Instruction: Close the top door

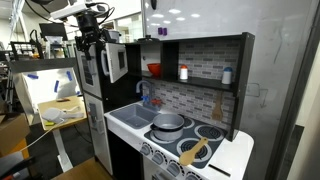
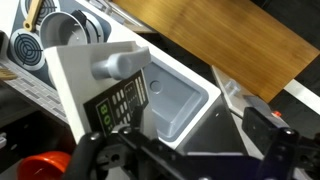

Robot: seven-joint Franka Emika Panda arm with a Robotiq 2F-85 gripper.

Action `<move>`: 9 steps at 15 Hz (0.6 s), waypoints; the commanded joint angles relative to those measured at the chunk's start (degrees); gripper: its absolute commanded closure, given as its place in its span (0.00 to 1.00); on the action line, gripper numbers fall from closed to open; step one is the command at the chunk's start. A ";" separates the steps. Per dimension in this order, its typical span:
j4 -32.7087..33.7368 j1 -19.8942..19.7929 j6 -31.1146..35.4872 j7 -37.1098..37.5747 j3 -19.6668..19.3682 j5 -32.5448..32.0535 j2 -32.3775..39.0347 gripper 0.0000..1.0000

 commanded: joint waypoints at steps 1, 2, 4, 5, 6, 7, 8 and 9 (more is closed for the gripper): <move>-3.71 -1.68 6.11 -1.02 -1.10 -2.12 -2.62 0.00; -4.67 -2.19 7.97 -0.76 -1.51 -2.91 -3.07 0.00; -6.29 -2.92 11.15 -0.46 -2.06 -4.21 -3.69 0.00; -7.19 -3.32 13.16 -0.24 -2.23 -5.05 -3.95 0.00; -8.05 -3.66 15.11 0.02 -2.38 -5.83 -4.18 0.00; -8.77 -3.96 16.95 0.16 -2.55 -6.31 -4.31 0.00; -9.46 -4.27 18.95 0.45 -2.70 -6.73 -4.38 0.00; -10.06 -4.66 20.95 0.83 -2.80 -7.16 -4.45 0.00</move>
